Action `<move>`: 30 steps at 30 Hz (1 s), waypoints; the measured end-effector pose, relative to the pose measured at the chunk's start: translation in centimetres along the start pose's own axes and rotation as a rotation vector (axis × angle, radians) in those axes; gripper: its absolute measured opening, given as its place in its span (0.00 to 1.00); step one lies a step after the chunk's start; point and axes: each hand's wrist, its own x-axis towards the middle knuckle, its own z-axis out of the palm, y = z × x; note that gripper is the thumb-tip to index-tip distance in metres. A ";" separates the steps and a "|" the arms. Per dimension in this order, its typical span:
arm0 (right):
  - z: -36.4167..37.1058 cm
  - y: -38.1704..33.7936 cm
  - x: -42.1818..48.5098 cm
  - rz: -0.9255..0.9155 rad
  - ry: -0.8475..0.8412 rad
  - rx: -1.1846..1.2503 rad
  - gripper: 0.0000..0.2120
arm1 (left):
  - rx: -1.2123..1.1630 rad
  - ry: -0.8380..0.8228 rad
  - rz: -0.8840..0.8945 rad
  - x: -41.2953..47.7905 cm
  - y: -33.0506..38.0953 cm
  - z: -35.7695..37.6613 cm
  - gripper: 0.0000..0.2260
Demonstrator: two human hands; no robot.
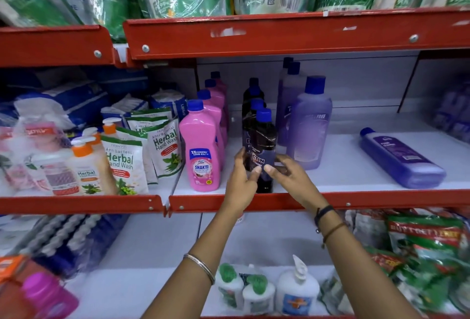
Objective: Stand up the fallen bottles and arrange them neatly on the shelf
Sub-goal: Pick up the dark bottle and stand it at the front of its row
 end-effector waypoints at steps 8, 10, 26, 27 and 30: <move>0.4 0.1 0.7 0.090 0.058 0.141 0.05 | 0.279 0.229 0.010 -0.1 0.0 0.4 0.19; 0.5 0.1 0.7 0.087 0.086 0.166 0.07 | 0.291 0.269 0.027 -0.3 0.1 0.6 0.18; -15.6 0.3 -3.7 0.089 0.584 -0.228 0.13 | 0.204 0.117 0.385 -1.9 4.7 13.6 0.15; -18.0 0.7 -4.0 0.122 0.612 -0.334 0.15 | 0.196 0.014 0.334 -1.0 5.6 15.1 0.15; -24.7 2.1 -4.3 0.307 0.631 -0.499 0.20 | 0.152 -0.253 0.114 2.2 7.0 19.8 0.14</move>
